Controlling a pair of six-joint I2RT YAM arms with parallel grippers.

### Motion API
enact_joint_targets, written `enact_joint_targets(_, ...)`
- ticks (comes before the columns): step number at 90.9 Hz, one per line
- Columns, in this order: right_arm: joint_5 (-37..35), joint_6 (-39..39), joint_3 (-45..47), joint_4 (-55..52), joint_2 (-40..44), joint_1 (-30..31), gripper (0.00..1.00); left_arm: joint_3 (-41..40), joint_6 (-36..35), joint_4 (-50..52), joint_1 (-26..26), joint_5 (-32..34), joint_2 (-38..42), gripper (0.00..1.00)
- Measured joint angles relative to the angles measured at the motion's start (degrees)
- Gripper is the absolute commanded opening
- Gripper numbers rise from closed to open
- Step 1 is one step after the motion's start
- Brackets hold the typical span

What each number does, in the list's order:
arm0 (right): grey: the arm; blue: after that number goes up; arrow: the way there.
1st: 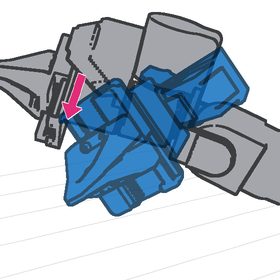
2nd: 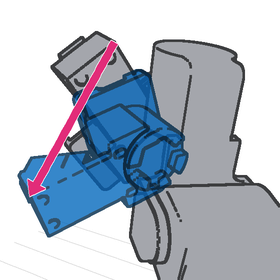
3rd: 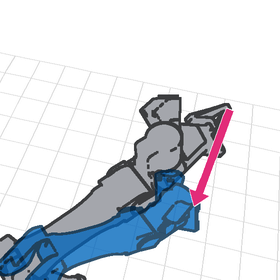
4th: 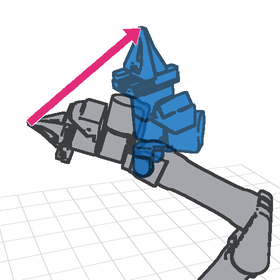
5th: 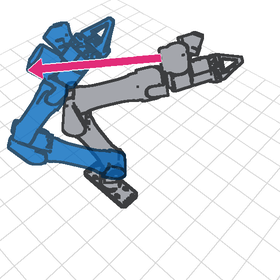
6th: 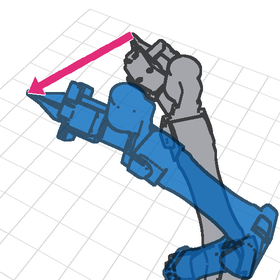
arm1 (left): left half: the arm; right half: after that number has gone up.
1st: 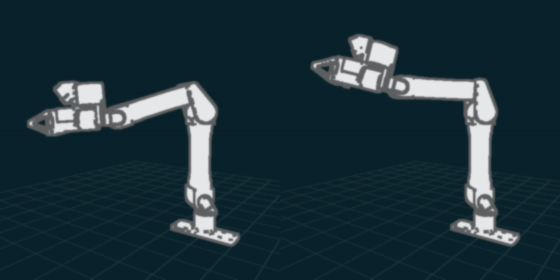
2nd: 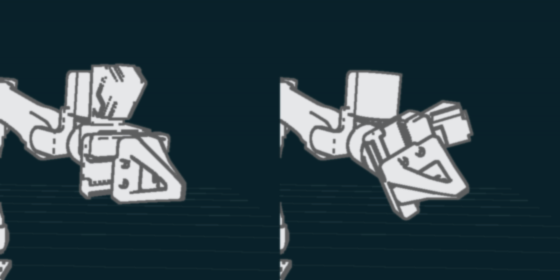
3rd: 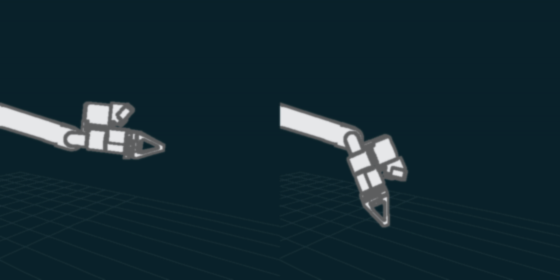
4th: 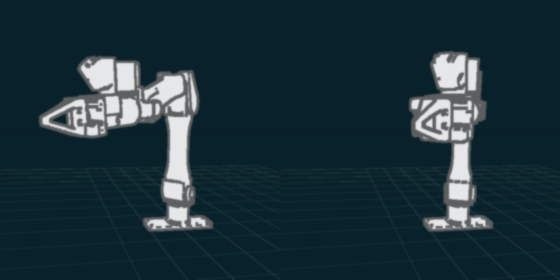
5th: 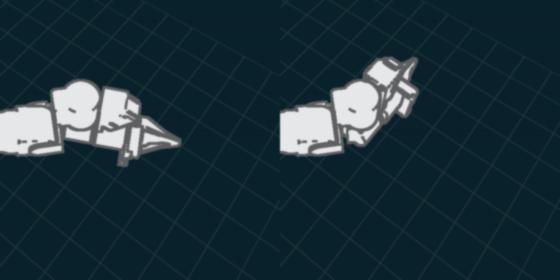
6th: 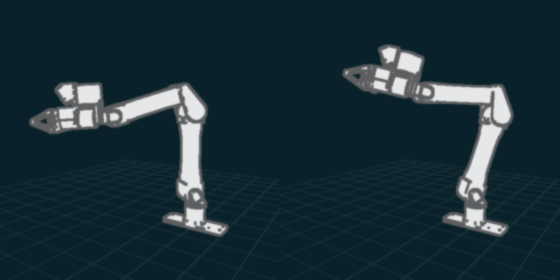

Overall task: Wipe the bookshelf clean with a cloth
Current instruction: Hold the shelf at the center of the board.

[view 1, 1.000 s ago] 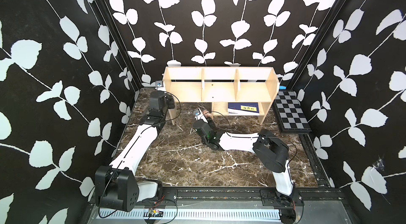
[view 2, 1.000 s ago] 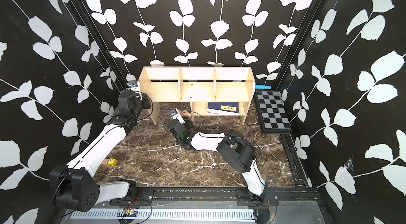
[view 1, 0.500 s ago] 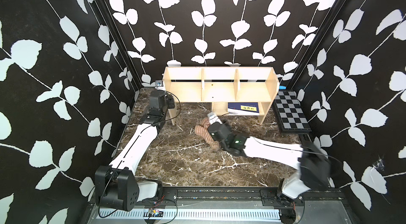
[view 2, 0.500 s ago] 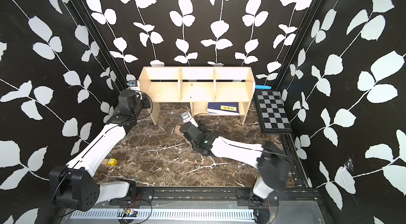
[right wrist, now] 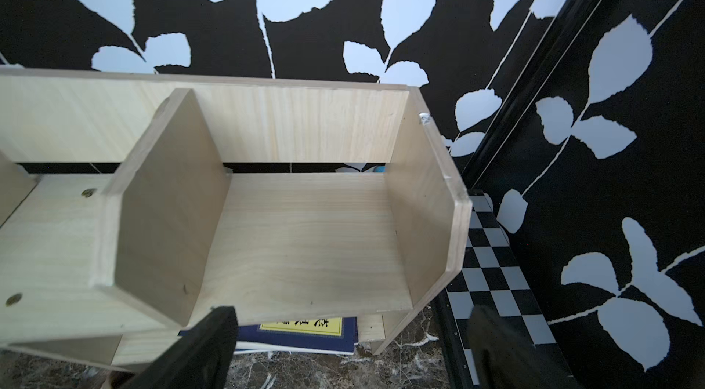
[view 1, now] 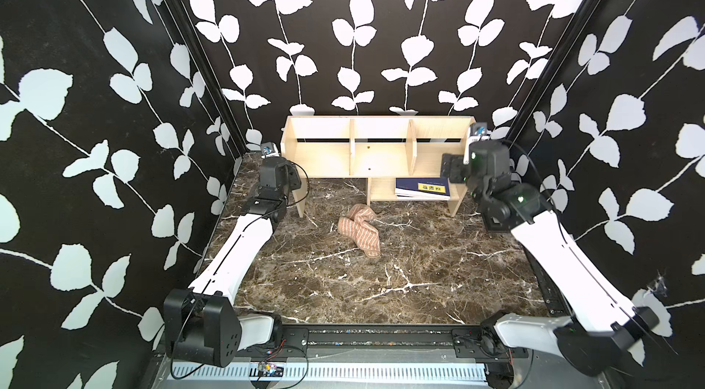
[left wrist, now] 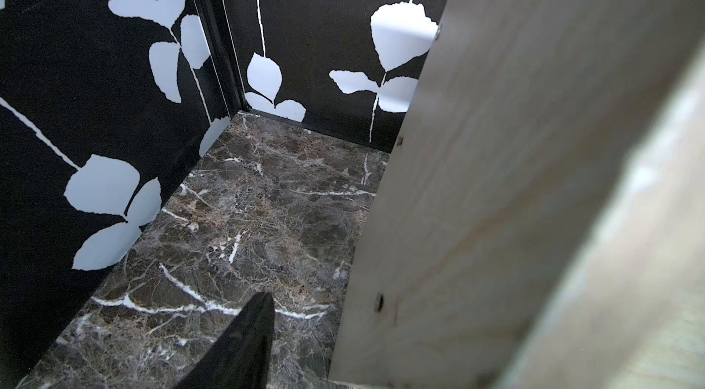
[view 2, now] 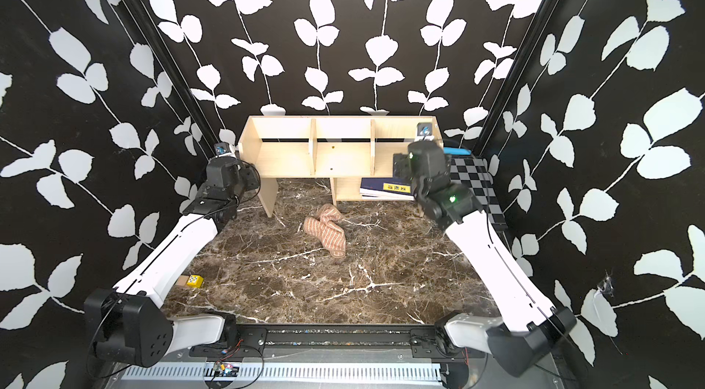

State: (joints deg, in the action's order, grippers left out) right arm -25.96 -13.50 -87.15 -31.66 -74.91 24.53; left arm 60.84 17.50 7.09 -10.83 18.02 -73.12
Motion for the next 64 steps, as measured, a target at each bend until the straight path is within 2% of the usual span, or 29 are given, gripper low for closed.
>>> enact_joint_targets(7, 3.08, -1.25, -2.16, -1.16, -3.52, -4.28, 0.89, 0.00, 0.70, 1.51, -0.02, 0.17, 0.85, 0.66)
enact_joint_targets(26, 11.26, -4.26, -2.25, -3.65, -8.94, -10.99, 0.60, -0.02, 2.60, 8.37, -0.02, -0.07, 6.62, 0.67)
enact_joint_targets(34, 12.00, -5.14, -0.87, -3.69, -8.46, -11.74, 0.39, -0.46, 3.82, 11.32, -0.04, 0.63, 10.43, 0.68)
enact_joint_targets(39, 11.91, -5.64, 0.17, -3.58, -7.72, -12.17, 0.22, -1.38, 4.31, 12.55, -0.57, 1.44, 13.11, 0.68)
enact_joint_targets(47, 11.89, -5.16, 1.70, -3.28, -6.54, -12.94, 0.00, -4.55, 5.22, 13.46, -3.32, 2.32, 17.55, 0.66)
enact_joint_targets(58, 13.51, -4.28, 2.25, -3.67, -5.57, -12.63, 0.00, -11.08, 7.04, 13.77, -10.08, 2.86, 22.03, 0.66)
enact_joint_targets(64, 13.90, -4.22, 2.27, -3.78, -5.49, -12.41, 0.00, -15.21, 8.07, 13.03, -15.50, 3.13, 23.50, 0.74)
